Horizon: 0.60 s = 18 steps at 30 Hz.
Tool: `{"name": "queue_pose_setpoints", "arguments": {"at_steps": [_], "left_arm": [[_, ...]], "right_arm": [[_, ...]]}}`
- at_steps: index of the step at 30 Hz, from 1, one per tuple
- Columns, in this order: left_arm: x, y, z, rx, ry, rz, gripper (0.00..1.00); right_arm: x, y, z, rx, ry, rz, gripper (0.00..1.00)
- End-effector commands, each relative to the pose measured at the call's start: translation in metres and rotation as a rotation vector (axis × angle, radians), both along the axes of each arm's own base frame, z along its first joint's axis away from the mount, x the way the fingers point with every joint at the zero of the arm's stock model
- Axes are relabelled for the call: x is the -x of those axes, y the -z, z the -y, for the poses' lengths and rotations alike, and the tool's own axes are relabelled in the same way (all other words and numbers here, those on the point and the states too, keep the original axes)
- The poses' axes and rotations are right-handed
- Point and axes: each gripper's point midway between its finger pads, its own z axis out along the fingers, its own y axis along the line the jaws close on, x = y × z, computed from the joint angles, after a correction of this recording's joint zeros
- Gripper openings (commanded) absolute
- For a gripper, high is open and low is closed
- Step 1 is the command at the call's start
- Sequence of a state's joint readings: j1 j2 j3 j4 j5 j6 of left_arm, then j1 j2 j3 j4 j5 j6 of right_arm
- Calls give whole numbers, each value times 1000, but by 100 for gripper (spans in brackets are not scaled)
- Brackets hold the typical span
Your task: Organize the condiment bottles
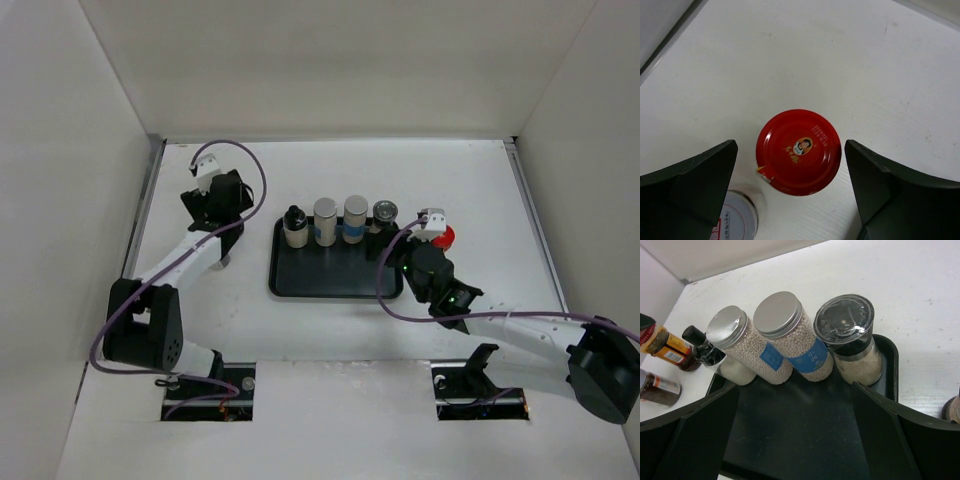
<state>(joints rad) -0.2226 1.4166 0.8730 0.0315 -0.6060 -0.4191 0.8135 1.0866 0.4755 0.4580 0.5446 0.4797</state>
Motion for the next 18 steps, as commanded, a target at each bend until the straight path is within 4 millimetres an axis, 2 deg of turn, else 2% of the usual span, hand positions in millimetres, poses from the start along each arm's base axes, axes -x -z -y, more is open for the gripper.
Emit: {"name": "queue_pose_setpoints", "arguments": {"at_steps": [1, 10, 12, 15, 18], "left_arm": [[-20, -11, 9, 41, 48, 33, 89], [-26, 3, 10, 39, 41, 9, 74], [-26, 5, 10, 40, 38, 5, 66], [-28, -5, 8, 43, 33, 29, 52], [-31, -39, 11, 62, 39, 141, 48]], "right_arm": [[1, -19, -8, -67, -24, 51, 100], [3, -23, -5, -84, -26, 59, 100], [4, -25, -4, -83, -21, 68, 100], [2, -22, -1, -85, -14, 61, 100], [1, -22, -3, -81, -18, 61, 100]]}}
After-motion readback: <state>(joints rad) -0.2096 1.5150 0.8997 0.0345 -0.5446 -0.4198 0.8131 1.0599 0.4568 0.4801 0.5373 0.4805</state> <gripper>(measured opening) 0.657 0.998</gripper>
